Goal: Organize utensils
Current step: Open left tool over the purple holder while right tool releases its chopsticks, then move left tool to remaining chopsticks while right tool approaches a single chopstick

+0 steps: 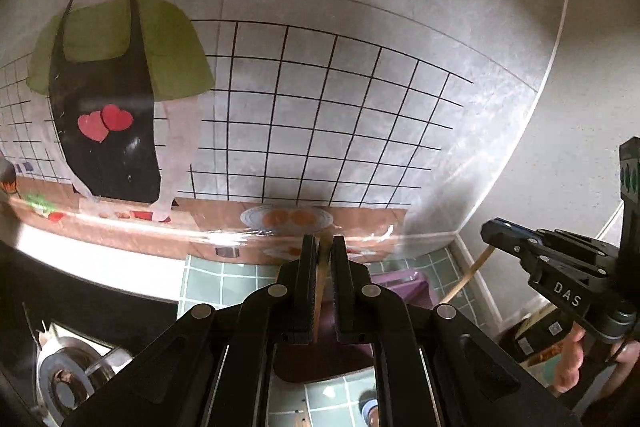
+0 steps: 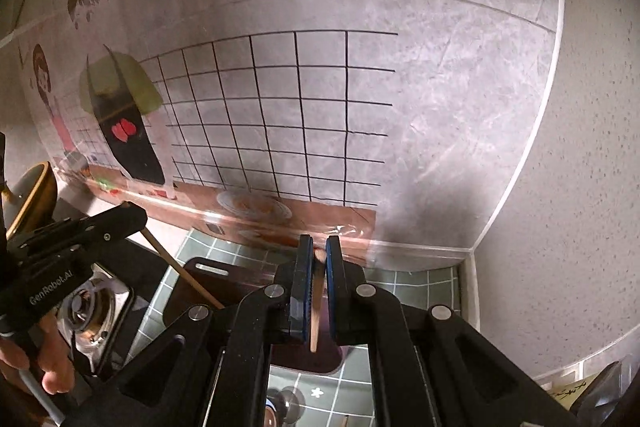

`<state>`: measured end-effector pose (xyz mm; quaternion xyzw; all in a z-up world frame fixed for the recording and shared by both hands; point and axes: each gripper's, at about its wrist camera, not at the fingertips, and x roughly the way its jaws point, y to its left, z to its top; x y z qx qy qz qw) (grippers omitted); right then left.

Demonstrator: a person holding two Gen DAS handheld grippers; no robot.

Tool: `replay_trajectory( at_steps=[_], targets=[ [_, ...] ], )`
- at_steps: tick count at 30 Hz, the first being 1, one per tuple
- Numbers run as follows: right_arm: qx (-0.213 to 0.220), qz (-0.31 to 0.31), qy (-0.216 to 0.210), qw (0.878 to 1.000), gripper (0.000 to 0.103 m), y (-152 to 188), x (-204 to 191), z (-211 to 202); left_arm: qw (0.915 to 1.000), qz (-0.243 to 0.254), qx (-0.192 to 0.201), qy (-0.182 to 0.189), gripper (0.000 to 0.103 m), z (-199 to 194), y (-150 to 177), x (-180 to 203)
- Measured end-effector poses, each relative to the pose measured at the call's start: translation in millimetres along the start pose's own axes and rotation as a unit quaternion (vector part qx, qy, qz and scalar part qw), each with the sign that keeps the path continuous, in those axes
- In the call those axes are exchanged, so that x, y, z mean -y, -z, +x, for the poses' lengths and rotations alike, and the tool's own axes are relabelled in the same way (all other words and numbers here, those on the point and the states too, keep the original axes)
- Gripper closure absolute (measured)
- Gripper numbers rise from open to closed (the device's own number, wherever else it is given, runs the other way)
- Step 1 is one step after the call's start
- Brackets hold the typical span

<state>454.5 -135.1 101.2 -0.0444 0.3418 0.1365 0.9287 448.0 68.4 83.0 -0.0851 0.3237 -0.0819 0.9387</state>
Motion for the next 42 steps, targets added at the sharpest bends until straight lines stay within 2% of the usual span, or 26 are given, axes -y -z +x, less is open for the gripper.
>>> replay_trajectory(
  at_steps=[3, 5, 7, 10, 13, 20, 25, 29, 33, 42],
  targets=[
    [0.002, -0.012, 0.009, 1.0, 0.094, 2.3, 2.8, -3.2, 1.0, -0.008, 0.005, -0.001, 0.095, -4.6, -1.5, -1.0],
    [0.012, -0.02, 0.019, 1.0, 0.087, 4.7, 3.0, -8.6, 0.9999, -0.011, 0.012, 0.002, 0.094, -10.4, -3.2, -1.3],
    [0.029, -0.023, 0.027, 0.999, 0.072, 6.0, 2.9, -18.9, 0.9997, -0.014, 0.021, 0.007, 0.094, -17.9, -5.7, -0.9],
    [0.054, -0.026, 0.035, 0.998, 0.063, 8.3, 3.2, -36.4, 0.9989, -0.019, 0.042, 0.003, 0.089, -32.6, -9.1, -0.8],
    [0.071, -0.027, 0.046, 0.996, 0.06, 10.3, 6.2, -51.0, 0.998, -0.026, 0.057, -0.005, 0.085, -45.6, -10.7, -1.1],
    [0.081, -0.009, 0.057, 0.995, 0.06, 25.4, 18.3, -74.4, 0.9969, -0.03, 0.069, -0.023, 0.084, -72.6, 2.1, -2.0],
    [0.092, -0.01, 0.067, 0.993, 0.06, 56.3, 17.7, -89.8, 0.9966, -0.027, 0.068, -0.038, 0.083, -92.1, 38.4, -2.1],
    [0.076, -0.024, 0.07, 0.994, 0.06, 85.7, 14.0, -95.3, 0.9969, -0.019, 0.055, -0.053, 0.081, -100.2, 75.3, 2.7],
    [0.055, -0.025, 0.066, 0.996, 0.058, 113.6, 14.5, -95.5, 0.9978, -0.033, 0.03, -0.05, 0.079, -103.8, 116.9, 2.8],
    [-0.006, -0.039, 0.087, 0.995, 0.057, 179.6, 17.2, -77.1, 0.9962, -0.063, -0.044, -0.041, 0.077, -91.1, 197.9, 1.7]
  ],
)
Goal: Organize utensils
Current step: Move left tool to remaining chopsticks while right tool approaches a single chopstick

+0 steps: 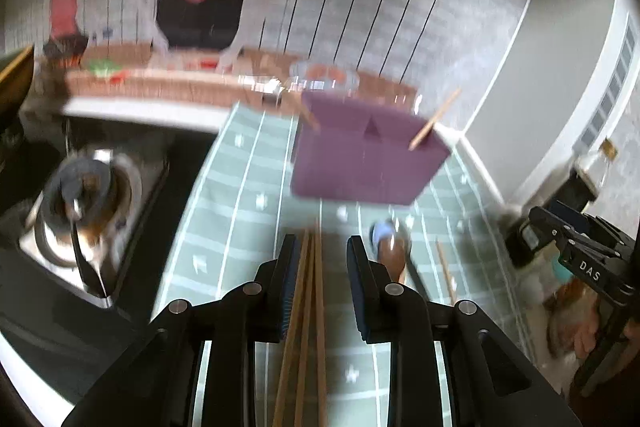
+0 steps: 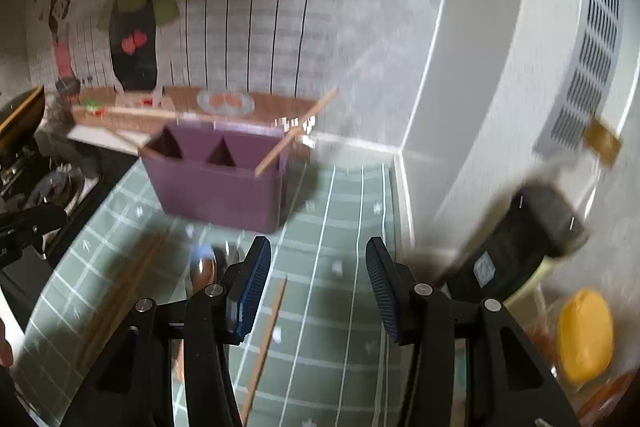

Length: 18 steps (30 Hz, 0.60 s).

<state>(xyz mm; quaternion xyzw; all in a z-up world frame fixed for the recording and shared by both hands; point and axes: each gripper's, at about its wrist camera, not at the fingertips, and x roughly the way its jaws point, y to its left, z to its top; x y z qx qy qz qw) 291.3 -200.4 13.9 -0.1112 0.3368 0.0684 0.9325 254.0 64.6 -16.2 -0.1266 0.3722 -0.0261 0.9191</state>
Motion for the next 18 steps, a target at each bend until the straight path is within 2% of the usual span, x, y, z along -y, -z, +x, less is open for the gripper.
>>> replay_trajectory(
  at_steps=[4, 5, 9, 12, 14, 18],
  targets=[
    [-0.026, -0.002, -0.004, 1.0, 0.057, 27.8, -4.5, 4.8, 0.9998, -0.013, -0.013, -0.001, 0.073, -0.8, 30.3, -10.7],
    [-0.031, -0.002, -0.012, 0.999, 0.057, 34.2, -6.1, 5.8, 0.9998, -0.014, -0.016, -0.001, 0.07, -1.3, 38.0, -13.3],
    [-0.053, -0.004, -0.054, 0.997, 0.057, 59.1, -14.9, 5.1, 0.9993, -0.021, -0.03, 0.006, 0.069, -5.3, 66.4, -21.2],
    [-0.055, -0.017, -0.048, 0.997, 0.057, 77.7, -23.2, -3.4, 0.9993, -0.003, -0.031, 0.021, 0.069, -16.9, 86.8, -19.8],
    [-0.061, -0.023, -0.044, 0.997, 0.057, 90.5, -26.6, -9.0, 0.9995, 0.011, -0.024, 0.019, 0.069, -24.5, 97.9, -17.3],
    [-0.08, 0.01, -0.051, 0.995, 0.057, 117.0, -20.0, -18.3, 0.9993, 0.027, -0.022, 0.015, 0.069, -35.1, 125.8, -12.4]
  ],
)
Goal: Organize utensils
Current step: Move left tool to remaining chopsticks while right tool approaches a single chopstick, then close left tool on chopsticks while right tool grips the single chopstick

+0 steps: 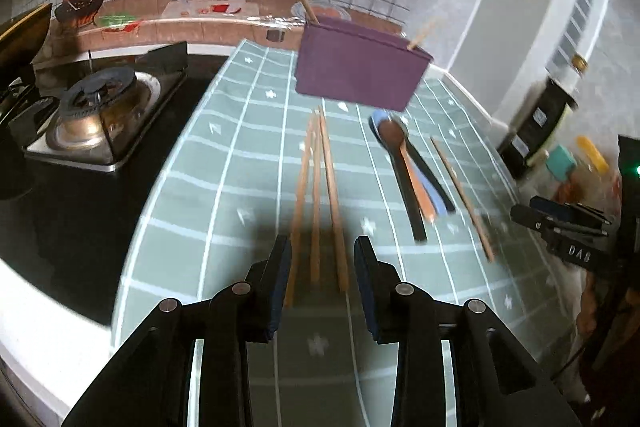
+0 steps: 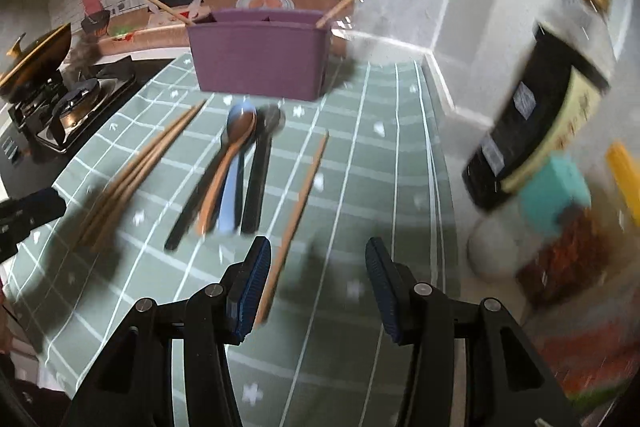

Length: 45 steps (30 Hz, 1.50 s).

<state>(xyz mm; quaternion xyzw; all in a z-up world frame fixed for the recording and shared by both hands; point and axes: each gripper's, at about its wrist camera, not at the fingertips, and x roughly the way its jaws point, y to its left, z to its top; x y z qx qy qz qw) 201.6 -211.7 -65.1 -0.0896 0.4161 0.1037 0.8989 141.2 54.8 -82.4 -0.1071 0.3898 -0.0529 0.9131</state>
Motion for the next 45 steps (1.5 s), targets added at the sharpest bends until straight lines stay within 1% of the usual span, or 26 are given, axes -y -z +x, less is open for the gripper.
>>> replay_trajectory(
  at_steps=[2, 3, 5, 8, 12, 16, 20, 23, 29, 32, 36, 37, 39, 40, 45],
  targets=[
    [-0.006, 0.015, -0.007, 1.0, 0.057, 11.1, 4.1, -1.5, 1.0, 0.003, -0.007, -0.006, 0.069, 2.0, 9.4, 2.6],
    [-0.007, 0.019, -0.005, 1.0, 0.058, 15.2, 4.8, -2.0, 0.9998, 0.0, -0.019, -0.007, 0.07, 6.1, 13.1, 2.9],
    [-0.014, 0.021, -0.005, 1.0, 0.06, 22.1, 5.7, -1.4, 0.9992, -0.012, -0.037, 0.003, 0.071, 13.7, 15.7, 1.6],
    [-0.019, 0.021, -0.015, 0.999, 0.064, 29.2, 4.7, -1.8, 0.9991, -0.023, -0.035, 0.005, 0.076, 17.8, 17.3, 0.2],
    [-0.016, 0.019, -0.025, 0.999, 0.066, 31.9, 2.0, -4.7, 0.999, -0.022, -0.037, -0.014, 0.082, 26.1, 15.6, 0.0],
    [-0.014, 0.022, -0.037, 0.999, 0.073, 36.0, -2.1, -7.5, 0.9985, -0.025, -0.042, -0.023, 0.084, 34.0, 12.1, -0.5],
    [-0.011, 0.031, -0.044, 0.999, 0.073, 40.9, -5.0, -6.8, 0.9985, -0.022, -0.04, -0.031, 0.084, 38.8, 7.7, 3.5],
    [-0.022, 0.037, -0.051, 0.998, 0.073, 40.7, -8.9, -0.6, 0.9984, -0.023, -0.04, -0.032, 0.084, 41.3, 6.5, 5.3],
    [-0.027, 0.029, -0.037, 0.999, 0.074, 33.3, -20.2, 13.5, 0.9984, -0.03, -0.04, -0.028, 0.084, 39.6, 7.2, 3.5],
    [-0.041, 0.035, -0.032, 0.998, 0.077, 30.1, -20.1, 24.9, 0.9983, -0.035, -0.038, -0.028, 0.084, 37.8, 8.2, 0.0],
    [-0.036, 0.025, -0.014, 0.999, 0.078, 25.5, -23.0, 30.6, 0.9982, -0.04, -0.036, -0.026, 0.084, 35.2, 10.7, -4.2],
    [-0.035, 0.023, -0.011, 0.999, 0.08, 25.1, -23.7, 31.2, 0.9982, -0.039, -0.036, -0.027, 0.084, 35.0, 11.0, -4.3],
    [-0.033, 0.019, -0.012, 0.999, 0.094, 24.4, -25.1, 31.9, 0.9983, -0.037, -0.036, -0.027, 0.084, 35.1, 11.2, -3.2],
    [-0.033, 0.018, -0.014, 0.999, 0.096, 24.3, -25.6, 31.4, 0.9983, -0.035, -0.036, -0.028, 0.084, 35.7, 11.3, -2.2],
    [-0.023, 0.02, -0.014, 0.999, 0.097, 24.8, -22.4, 22.9, 0.9982, -0.028, -0.039, -0.035, 0.084, 42.8, 6.4, 5.3]
  ],
)
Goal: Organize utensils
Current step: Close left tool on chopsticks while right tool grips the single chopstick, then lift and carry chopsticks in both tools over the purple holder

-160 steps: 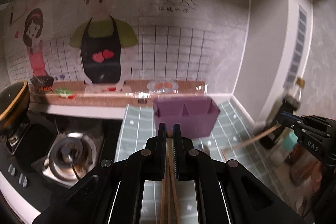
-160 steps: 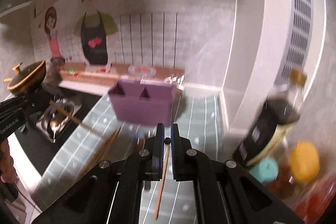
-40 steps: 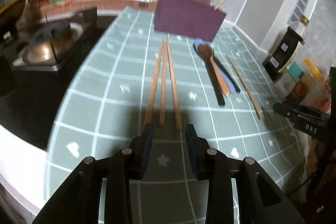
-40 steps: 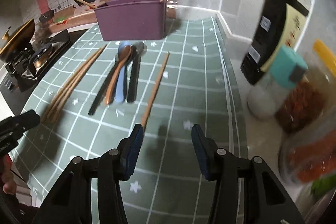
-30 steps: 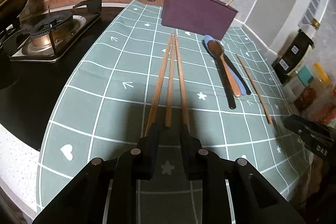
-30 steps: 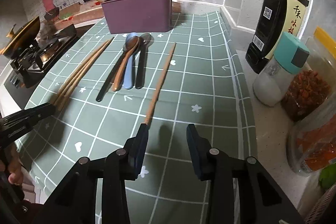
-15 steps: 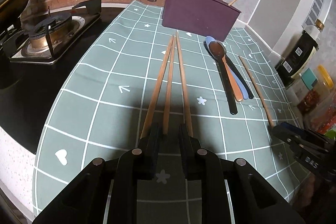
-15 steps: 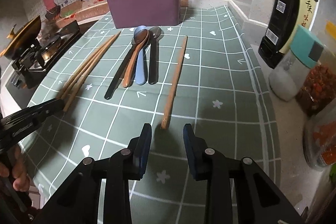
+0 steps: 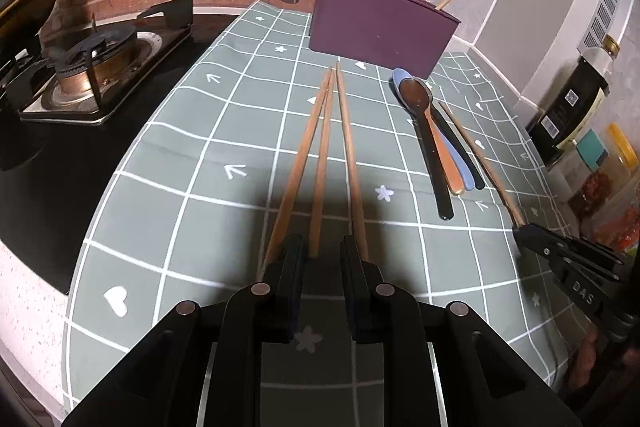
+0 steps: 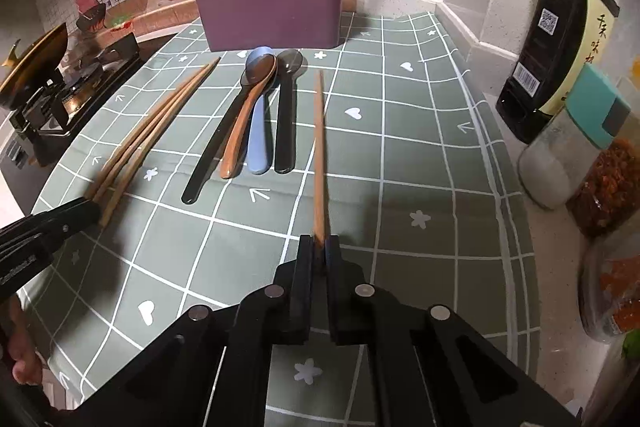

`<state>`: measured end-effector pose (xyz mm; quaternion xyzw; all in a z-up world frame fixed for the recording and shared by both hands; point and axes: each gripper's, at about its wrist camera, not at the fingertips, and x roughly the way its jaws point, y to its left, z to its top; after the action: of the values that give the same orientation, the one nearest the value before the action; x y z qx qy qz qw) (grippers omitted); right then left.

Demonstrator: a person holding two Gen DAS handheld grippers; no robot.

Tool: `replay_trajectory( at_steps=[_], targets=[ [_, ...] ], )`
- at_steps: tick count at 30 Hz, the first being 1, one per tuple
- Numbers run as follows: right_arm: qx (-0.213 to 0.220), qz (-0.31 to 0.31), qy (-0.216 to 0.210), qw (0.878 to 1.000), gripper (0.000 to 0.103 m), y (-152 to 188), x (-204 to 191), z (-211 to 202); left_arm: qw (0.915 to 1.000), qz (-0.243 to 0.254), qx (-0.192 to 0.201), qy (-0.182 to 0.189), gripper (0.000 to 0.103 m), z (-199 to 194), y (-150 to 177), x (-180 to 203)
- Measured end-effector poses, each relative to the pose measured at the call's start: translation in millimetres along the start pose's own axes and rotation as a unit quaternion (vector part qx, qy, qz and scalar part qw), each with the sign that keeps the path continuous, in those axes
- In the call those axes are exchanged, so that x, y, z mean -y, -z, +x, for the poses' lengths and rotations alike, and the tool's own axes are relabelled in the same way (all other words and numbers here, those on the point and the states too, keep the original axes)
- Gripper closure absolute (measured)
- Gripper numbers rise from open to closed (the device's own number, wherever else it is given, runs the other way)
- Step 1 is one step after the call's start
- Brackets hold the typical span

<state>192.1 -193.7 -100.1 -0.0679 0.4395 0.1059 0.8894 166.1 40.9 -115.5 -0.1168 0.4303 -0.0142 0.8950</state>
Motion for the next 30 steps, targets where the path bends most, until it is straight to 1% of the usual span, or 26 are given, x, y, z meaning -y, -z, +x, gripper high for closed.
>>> replay_trajectory(
  at_steps=[3, 5, 6, 12, 17, 22, 26, 30],
  targets=[
    [0.006, 0.004, 0.001, 1.0, 0.097, -0.7, 3.2, -5.3, 0.9999, 0.003, 0.001, -0.015, 0.085, 3.9, -3.7, 3.8],
    [0.008, 0.007, 0.0, 1.0, 0.097, -1.0, 5.3, -8.7, 0.9998, 0.001, 0.001, -0.021, 0.094, 5.3, -4.8, 3.6],
    [0.01, 0.008, 0.0, 1.0, 0.097, -1.0, 6.0, -10.2, 0.9997, -0.001, 0.0, -0.023, 0.097, 5.4, -4.8, 2.6],
    [0.02, 0.008, 0.002, 1.0, 0.097, -2.6, 9.4, -20.4, 0.9992, 0.012, 0.028, -0.027, 0.097, -14.5, -9.0, 3.7],
    [0.023, 0.007, 0.004, 1.0, 0.097, -4.0, 9.5, -25.2, 0.9971, 0.024, 0.064, -0.034, 0.097, -43.5, -18.9, 6.2],
    [0.041, 0.005, 0.008, 0.999, 0.097, -14.4, 12.1, -42.1, 0.9945, 0.033, 0.095, -0.027, 0.097, -72.6, -39.9, 9.5],
    [0.059, -0.009, 0.015, 0.998, 0.097, -34.5, 11.5, -65.4, 0.9911, 0.051, 0.122, -0.018, 0.097, -96.1, -66.1, 16.0],
    [0.097, -0.036, 0.028, 0.994, 0.097, -62.7, 7.6, -97.5, 0.9861, 0.073, 0.149, -0.011, 0.097, -118.0, -95.0, 23.4]
  ],
)
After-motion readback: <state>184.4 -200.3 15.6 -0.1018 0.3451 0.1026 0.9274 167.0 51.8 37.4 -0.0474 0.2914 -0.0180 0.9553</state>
